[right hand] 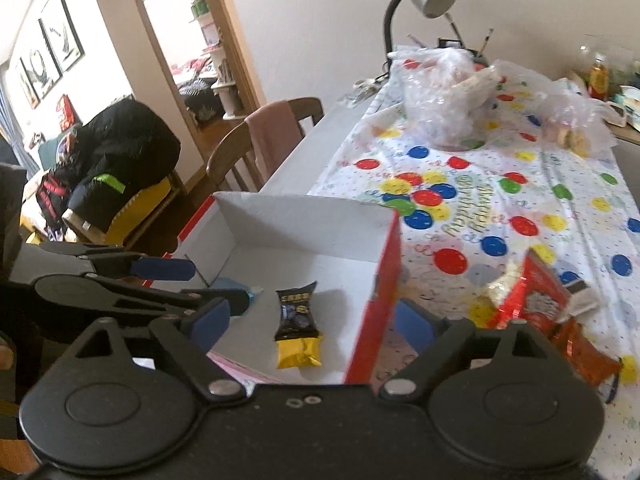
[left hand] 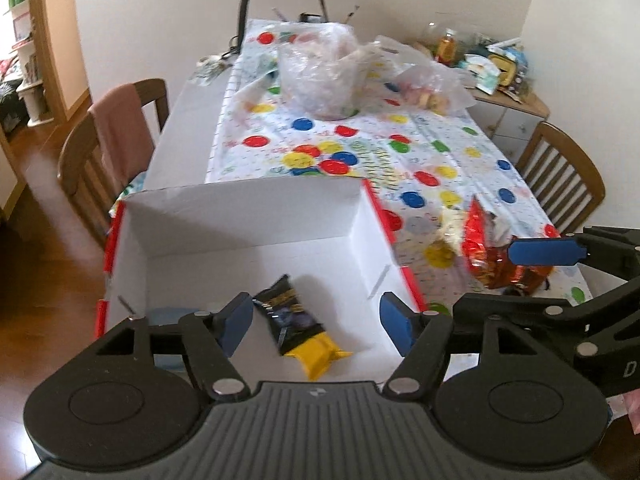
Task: Organize snacks
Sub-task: 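Carry both snacks into the white box and open both tools, then grasp the orange foil chip bag with the right tool while the left tool grasps the red chip bag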
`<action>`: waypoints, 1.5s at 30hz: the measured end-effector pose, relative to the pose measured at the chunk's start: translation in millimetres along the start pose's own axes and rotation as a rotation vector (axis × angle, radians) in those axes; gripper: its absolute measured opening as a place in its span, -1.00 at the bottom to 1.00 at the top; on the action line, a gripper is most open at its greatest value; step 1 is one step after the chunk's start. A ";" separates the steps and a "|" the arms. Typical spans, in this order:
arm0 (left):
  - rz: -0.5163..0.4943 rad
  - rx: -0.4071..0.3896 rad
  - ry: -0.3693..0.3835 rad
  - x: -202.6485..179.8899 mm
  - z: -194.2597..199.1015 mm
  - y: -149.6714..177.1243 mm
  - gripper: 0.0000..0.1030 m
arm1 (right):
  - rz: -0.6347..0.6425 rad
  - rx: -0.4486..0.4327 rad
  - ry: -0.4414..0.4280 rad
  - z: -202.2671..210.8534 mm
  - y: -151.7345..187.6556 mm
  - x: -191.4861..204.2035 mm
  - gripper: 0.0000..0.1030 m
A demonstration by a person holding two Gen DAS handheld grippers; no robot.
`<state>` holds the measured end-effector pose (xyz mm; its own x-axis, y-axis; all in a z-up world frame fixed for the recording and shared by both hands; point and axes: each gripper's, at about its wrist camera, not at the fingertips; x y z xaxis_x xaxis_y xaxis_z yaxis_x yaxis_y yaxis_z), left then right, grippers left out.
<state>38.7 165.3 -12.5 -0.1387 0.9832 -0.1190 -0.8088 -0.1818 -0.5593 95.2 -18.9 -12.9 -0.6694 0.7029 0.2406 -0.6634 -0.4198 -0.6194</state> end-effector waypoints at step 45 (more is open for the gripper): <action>-0.135 0.193 0.016 -205.0 -162.2 -52.1 0.51 | 0.310 0.155 0.115 -22.1 65.7 -234.8 0.96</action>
<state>202.0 -29.8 -92.0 -0.0143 0.9976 -0.0677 -0.9138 -0.0405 -0.4041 216.2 -198.8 -126.6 -0.8106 0.5848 -0.0316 -0.4835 -0.6986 -0.5273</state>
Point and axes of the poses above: each gripper's, at about its wrist camera, not at the fingertips, and z roughly against the way its jaws point, x to its left, y to its underside, and after that the axes turned 5 degrees about x, right-handed
